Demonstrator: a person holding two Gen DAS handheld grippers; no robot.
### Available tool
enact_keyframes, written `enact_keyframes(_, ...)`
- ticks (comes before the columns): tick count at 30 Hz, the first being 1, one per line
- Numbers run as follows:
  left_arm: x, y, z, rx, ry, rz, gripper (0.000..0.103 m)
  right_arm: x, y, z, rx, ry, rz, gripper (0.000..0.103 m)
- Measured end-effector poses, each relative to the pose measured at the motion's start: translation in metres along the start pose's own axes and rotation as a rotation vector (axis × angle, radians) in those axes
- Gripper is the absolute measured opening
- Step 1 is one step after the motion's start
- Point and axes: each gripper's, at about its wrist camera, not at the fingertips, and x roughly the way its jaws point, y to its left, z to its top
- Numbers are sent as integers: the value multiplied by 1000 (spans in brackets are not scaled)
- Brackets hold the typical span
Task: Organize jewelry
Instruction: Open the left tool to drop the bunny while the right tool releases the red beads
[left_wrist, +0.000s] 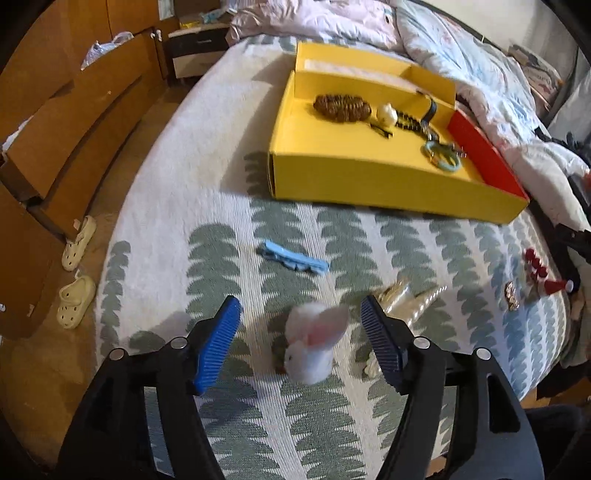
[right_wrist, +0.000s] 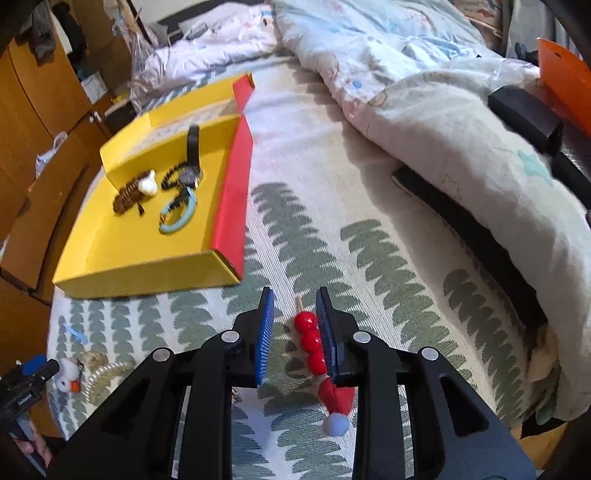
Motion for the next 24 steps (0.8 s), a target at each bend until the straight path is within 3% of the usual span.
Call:
enact_keyframes(13,-9,-30,52,29,-79,-28,73,-12,38,20,-74,-141,3,40)
enact_keyframes(24,21,-34,113,11,-87,-39,81,26,86,50,-130,-106,85,44)
